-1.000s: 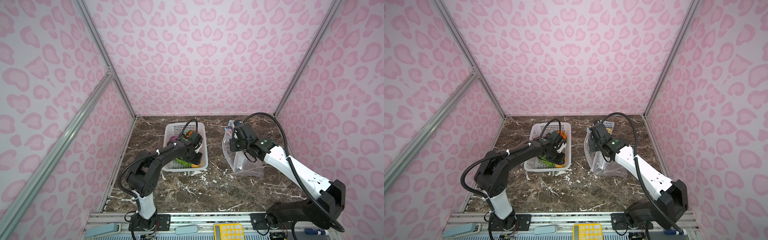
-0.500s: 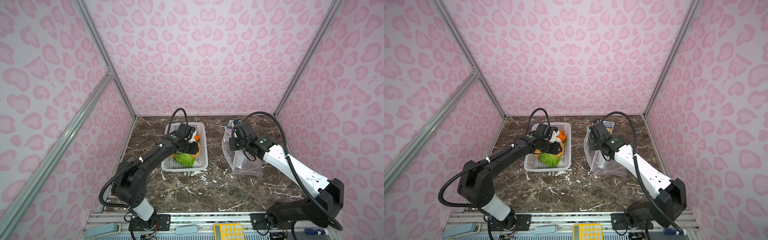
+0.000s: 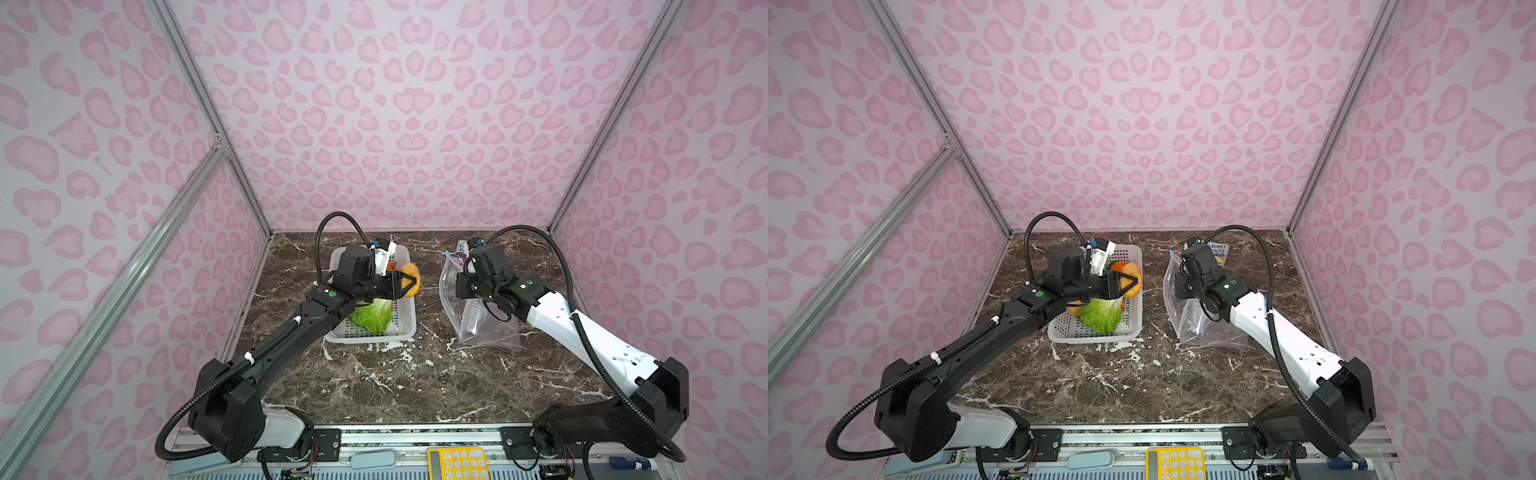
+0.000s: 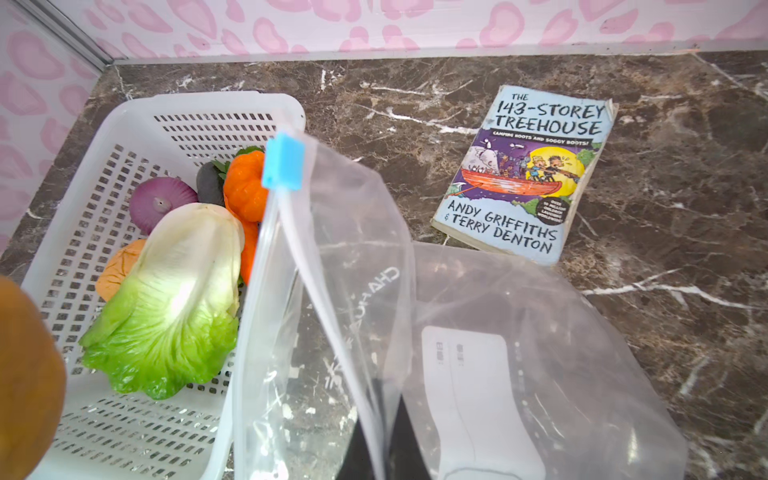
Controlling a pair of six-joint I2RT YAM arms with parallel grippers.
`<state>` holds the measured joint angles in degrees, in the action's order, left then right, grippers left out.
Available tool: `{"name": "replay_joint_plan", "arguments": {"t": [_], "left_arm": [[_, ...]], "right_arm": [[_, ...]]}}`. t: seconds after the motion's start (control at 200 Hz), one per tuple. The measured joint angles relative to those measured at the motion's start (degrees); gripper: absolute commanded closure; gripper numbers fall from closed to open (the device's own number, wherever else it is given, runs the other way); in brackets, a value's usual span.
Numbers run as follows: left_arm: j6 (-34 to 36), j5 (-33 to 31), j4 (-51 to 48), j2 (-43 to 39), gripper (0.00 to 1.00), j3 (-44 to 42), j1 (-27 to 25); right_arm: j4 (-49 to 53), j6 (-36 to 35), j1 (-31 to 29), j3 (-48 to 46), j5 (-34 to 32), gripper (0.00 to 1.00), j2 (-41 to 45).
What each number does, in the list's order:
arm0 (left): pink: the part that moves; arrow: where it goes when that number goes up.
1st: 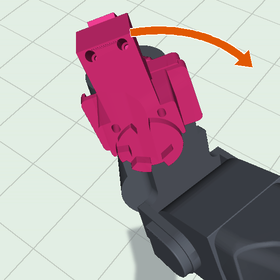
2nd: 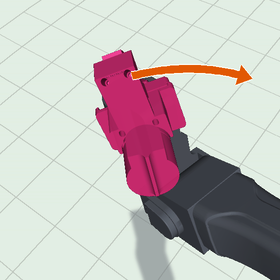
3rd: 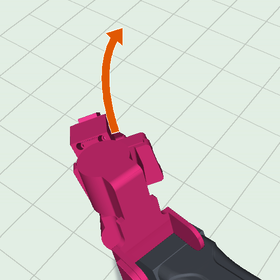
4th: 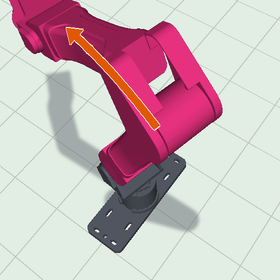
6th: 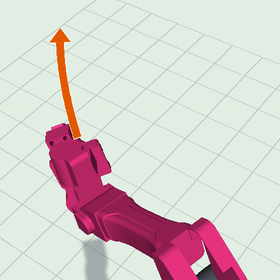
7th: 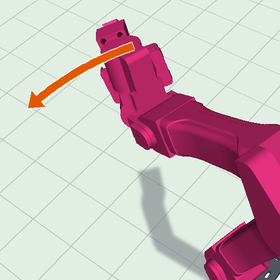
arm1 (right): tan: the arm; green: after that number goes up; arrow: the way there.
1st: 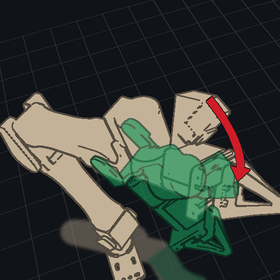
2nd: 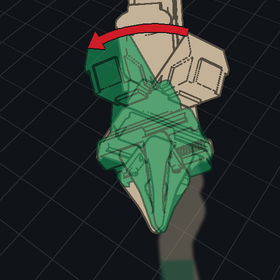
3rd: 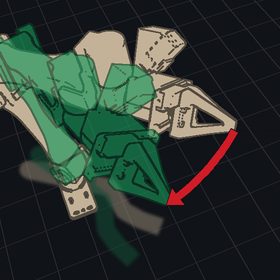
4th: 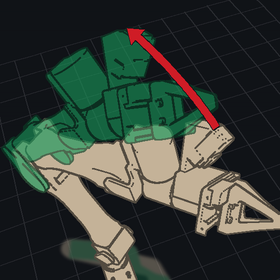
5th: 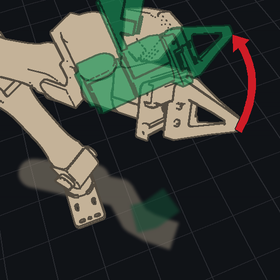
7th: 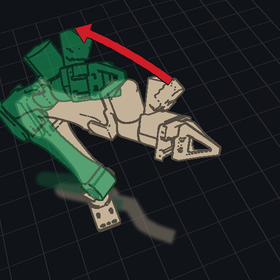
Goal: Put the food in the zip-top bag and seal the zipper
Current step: 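Lift the yellow potato with the left gripper and carry it to the bag mouth, then lower the potato into the bag and open the left gripper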
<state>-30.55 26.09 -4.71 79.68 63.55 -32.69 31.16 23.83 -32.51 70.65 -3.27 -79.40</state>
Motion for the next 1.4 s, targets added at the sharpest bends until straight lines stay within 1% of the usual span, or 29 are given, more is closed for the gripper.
{"name": "replay_joint_plan", "arguments": {"t": [0.135, 0.36, 0.62, 0.83, 1.23, 1.4], "left_arm": [[-4.48, 0.07, 7.45, 1.25, 0.6, 1.6, -4.39], [-11.19, -2.32, 15.93, 4.94, 0.61, 1.27, -8.41], [-14.1, -4.87, 18.4, 7.65, 0.61, 0.57, -10.36], [-14.34, -5.07, 16.65, 10.34, 0.61, 0.66, -11.08], [-9.6, -7.1, 1.66, 16.98, 0.57, 9.11, -12.33], [-8.22, -9.97, -3.98, 20.68, 0.55, 13.77, -13.11]], "right_arm": [[-1.81, 1.11, 0.0, -0.66, 1.03, 1.0, 0.07], [-5.27, 4.04, 0.39, -3.69, 3.52, 1.0, 1.92], [-8.98, 6.69, 1.6, -6.95, 6.14, 1.0, 5.95], [-11.52, 8.61, 3.5, -10.08, 7.85, 1.0, 8.7], [-13.25, 8.48, 3.63, -10.34, 10.82, 1.0, 8.26], [-13.29, 8.46, 2.6, -9.86, 11.69, 1.0, 6.73]]}}
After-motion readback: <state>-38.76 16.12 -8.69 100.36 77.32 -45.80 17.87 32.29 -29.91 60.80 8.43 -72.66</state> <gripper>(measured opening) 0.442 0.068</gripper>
